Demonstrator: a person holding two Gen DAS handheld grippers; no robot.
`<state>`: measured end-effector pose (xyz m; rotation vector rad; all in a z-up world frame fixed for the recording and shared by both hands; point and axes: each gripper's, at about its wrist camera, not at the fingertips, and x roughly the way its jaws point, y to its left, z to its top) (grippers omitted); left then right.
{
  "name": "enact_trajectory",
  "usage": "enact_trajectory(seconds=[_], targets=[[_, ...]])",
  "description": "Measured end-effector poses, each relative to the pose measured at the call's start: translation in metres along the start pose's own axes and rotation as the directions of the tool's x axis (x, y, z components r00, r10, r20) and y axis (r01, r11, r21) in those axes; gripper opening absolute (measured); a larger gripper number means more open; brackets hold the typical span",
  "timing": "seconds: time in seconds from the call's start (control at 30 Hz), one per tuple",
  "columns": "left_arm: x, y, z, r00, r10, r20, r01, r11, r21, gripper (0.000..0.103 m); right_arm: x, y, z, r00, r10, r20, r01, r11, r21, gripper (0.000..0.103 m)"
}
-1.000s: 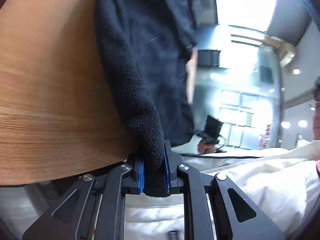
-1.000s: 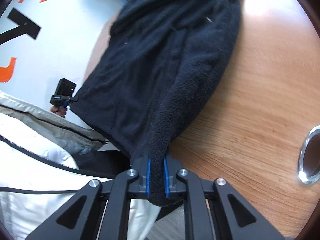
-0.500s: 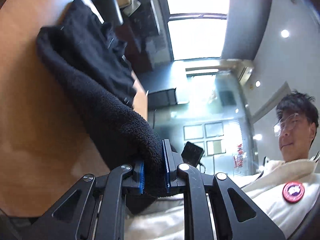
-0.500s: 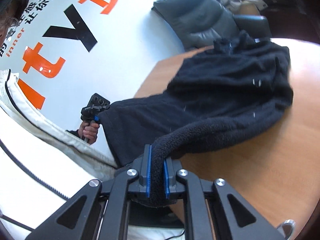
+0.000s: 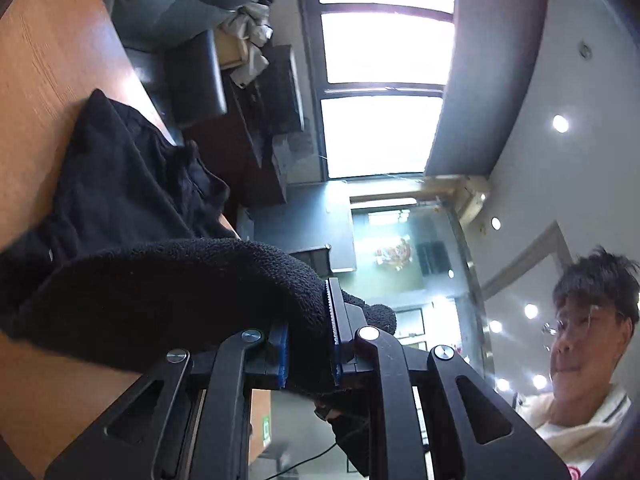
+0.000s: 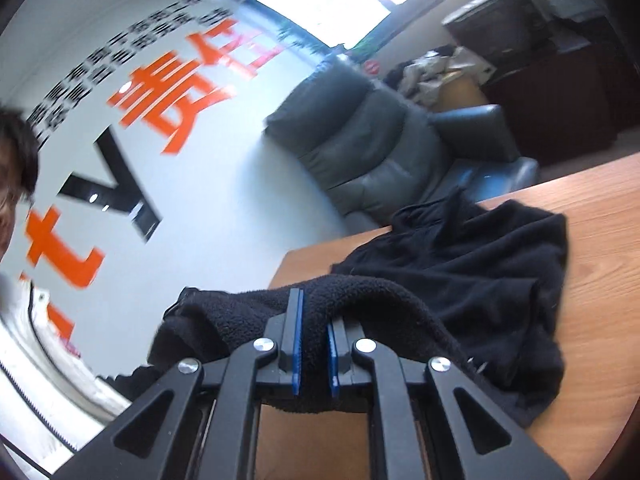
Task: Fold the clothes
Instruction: 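Lift the hem with both grippers and fold it over toward the collar, then open both grippers to release the folded hem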
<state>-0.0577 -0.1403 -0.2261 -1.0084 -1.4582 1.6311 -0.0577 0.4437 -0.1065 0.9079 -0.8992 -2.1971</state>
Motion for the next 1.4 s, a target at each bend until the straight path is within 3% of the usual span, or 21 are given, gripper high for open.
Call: enact_trajectory(seconds=[0.1, 0.23, 0.4, 0.57, 0.8, 0.97, 1.07, 1.1, 1.13, 1.17, 1.2, 1.23, 1.3, 1.37, 1.4], targets=[[0.013, 0.043, 0.027, 0.999, 0.042, 0.024, -0.04, 0.997, -0.063, 0.014, 0.024, -0.043, 0.005, 0.995, -0.103, -0.001, 0.103, 0.993, 0.05, 0.01], [0.029, 0.084, 0.049, 0.995, 0.087, 0.045, -0.081, 0.989, -0.122, 0.014, 0.054, -0.078, 0.006, 0.988, -0.156, -0.01, 0.156, 0.984, 0.084, 0.01], [0.049, 0.067, 0.081, 0.993, 0.122, 0.006, -0.121, 0.992, -0.038, 0.014, 0.061, -0.111, 0.019, 0.99, -0.141, 0.021, 0.136, 0.979, 0.154, 0.01], [0.082, 0.07, 0.108, 0.976, 0.206, -0.066, -0.206, 0.979, 0.01, 0.014, 0.081, -0.151, 0.03, 0.984, -0.181, -0.005, 0.178, 0.965, 0.194, 0.01], [0.111, 0.089, 0.136, 0.961, 0.267, -0.072, -0.267, 0.964, 0.017, 0.015, 0.112, -0.175, 0.045, 0.961, -0.261, -0.092, 0.273, 0.948, 0.161, 0.01], [0.126, 0.102, 0.151, 0.933, 0.34, -0.117, -0.343, 0.939, -0.007, 0.03, 0.12, -0.196, 0.049, 0.949, -0.279, -0.147, 0.307, 0.922, 0.236, 0.016], [0.125, 0.082, 0.15, 0.924, 0.369, -0.1, -0.364, 0.929, 0.068, 0.066, 0.12, -0.19, 0.048, 0.944, -0.292, -0.154, 0.32, 0.925, 0.205, 0.025], [0.121, 0.072, 0.15, 0.918, 0.39, -0.07, -0.382, 0.919, 0.098, 0.084, 0.118, -0.185, 0.049, 0.94, -0.304, -0.152, 0.329, 0.926, 0.182, 0.032], [0.114, 0.06, 0.15, 0.909, 0.416, -0.026, -0.409, 0.903, 0.132, 0.093, 0.116, -0.18, 0.05, 0.937, -0.317, -0.149, 0.339, 0.927, 0.16, 0.044], [0.11, 0.051, 0.151, 0.9, 0.437, 0.0, -0.431, 0.888, 0.158, 0.095, 0.114, -0.176, 0.051, 0.933, -0.329, -0.147, 0.348, 0.927, 0.138, 0.054], [0.106, 0.042, 0.151, 0.89, 0.456, 0.026, -0.452, 0.872, 0.186, 0.096, 0.114, -0.167, 0.051, 0.924, -0.354, -0.144, 0.367, 0.926, 0.082, 0.083], [0.104, 0.031, 0.15, 0.878, 0.476, 0.046, -0.473, 0.851, 0.227, 0.097, 0.114, -0.155, 0.05, 0.912, -0.385, -0.141, 0.39, 0.921, 0.008, 0.099], [0.107, 0.011, 0.142, 0.838, 0.542, 0.068, -0.529, 0.774, 0.349, 0.099, 0.116, -0.132, 0.05, 0.887, -0.445, -0.126, 0.428, 0.893, -0.139, 0.099], [0.121, -0.004, 0.128, 0.785, 0.615, 0.069, -0.565, 0.666, 0.487, 0.099, 0.118, -0.11, 0.05, 0.859, -0.501, -0.101, 0.458, 0.843, -0.283, 0.099], [0.132, -0.005, 0.12, 0.767, 0.639, 0.049, -0.558, 0.628, 0.542, 0.099, 0.119, -0.098, 0.049, 0.845, -0.527, -0.085, 0.47, 0.81, -0.352, 0.099]])
